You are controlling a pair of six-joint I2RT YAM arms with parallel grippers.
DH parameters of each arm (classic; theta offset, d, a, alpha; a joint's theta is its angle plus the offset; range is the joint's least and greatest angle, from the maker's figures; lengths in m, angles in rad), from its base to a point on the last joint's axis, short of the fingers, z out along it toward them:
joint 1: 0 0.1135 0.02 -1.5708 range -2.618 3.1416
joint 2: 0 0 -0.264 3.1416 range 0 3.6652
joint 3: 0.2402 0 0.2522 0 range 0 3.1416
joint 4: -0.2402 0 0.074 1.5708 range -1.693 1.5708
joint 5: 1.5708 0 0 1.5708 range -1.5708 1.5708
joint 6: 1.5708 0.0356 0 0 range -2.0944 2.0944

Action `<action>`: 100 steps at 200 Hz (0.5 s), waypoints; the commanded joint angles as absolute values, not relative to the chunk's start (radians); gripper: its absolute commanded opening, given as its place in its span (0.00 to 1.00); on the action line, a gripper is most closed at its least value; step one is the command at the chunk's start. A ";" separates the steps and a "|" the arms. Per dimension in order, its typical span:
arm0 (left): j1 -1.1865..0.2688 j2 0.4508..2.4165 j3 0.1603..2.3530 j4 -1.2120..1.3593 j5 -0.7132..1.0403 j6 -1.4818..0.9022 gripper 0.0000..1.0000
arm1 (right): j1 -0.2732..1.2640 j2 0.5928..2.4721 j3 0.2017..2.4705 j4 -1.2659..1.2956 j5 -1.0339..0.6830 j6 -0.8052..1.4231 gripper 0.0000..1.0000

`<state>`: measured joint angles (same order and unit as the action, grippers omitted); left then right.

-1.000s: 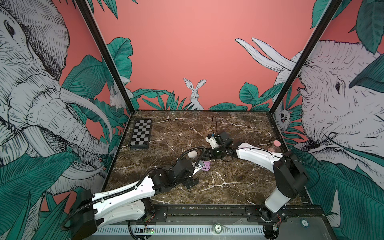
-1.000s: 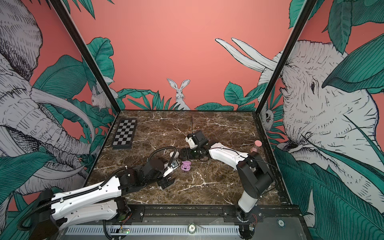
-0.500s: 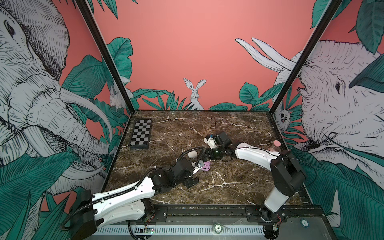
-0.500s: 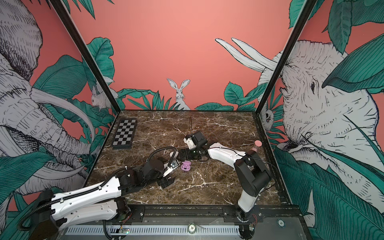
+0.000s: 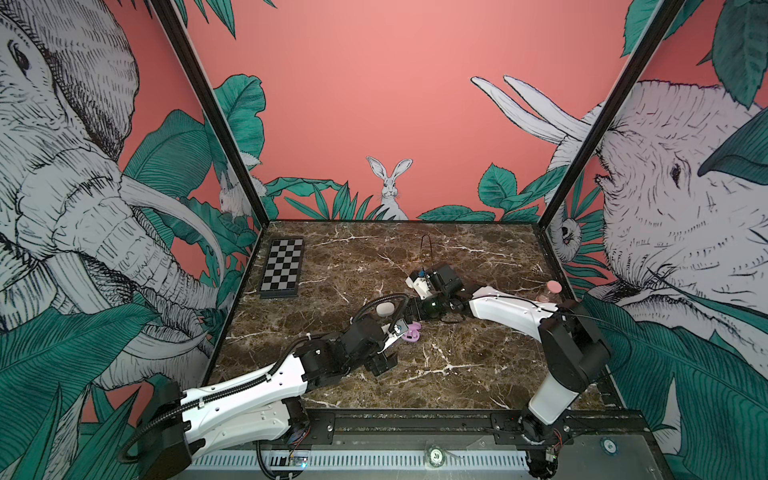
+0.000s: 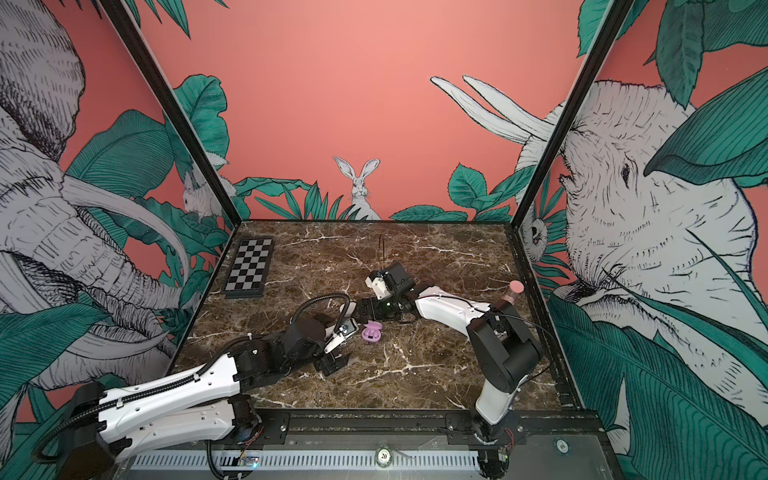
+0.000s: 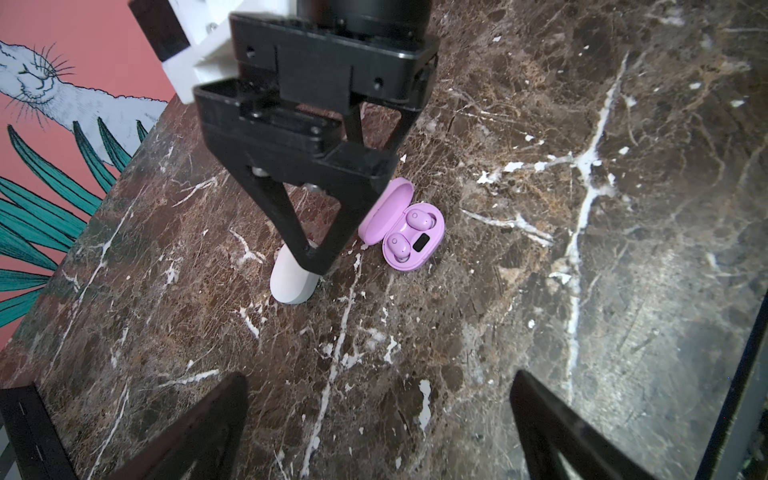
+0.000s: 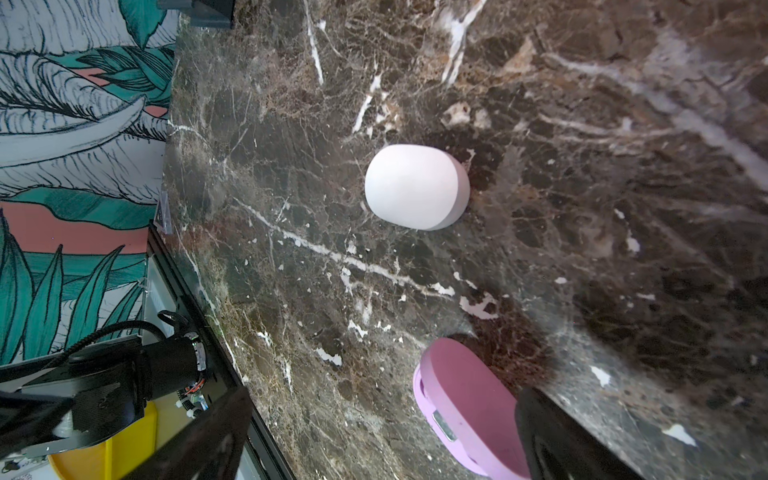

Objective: Insert the wireless bluetooth earbuds into the charging case

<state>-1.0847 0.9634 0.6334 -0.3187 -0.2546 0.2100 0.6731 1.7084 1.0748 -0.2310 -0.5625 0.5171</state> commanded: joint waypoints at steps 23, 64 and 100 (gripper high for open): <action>-1.080 0.946 0.620 -0.302 -0.250 0.224 0.99 | 0.673 1.718 1.060 -0.204 -0.588 0.529 0.98; -1.080 0.948 0.620 -0.302 -0.247 0.224 0.99 | 0.677 1.710 1.053 -0.209 -0.588 0.525 0.98; -1.080 0.948 0.620 -0.302 -0.241 0.224 0.99 | 0.682 1.700 1.048 -0.210 -0.591 0.523 0.98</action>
<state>-1.0847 0.9634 0.6331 -0.3122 -0.2508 0.2108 0.6754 1.7084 1.0645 -0.2237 -0.5808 0.5243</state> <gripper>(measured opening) 0.992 0.980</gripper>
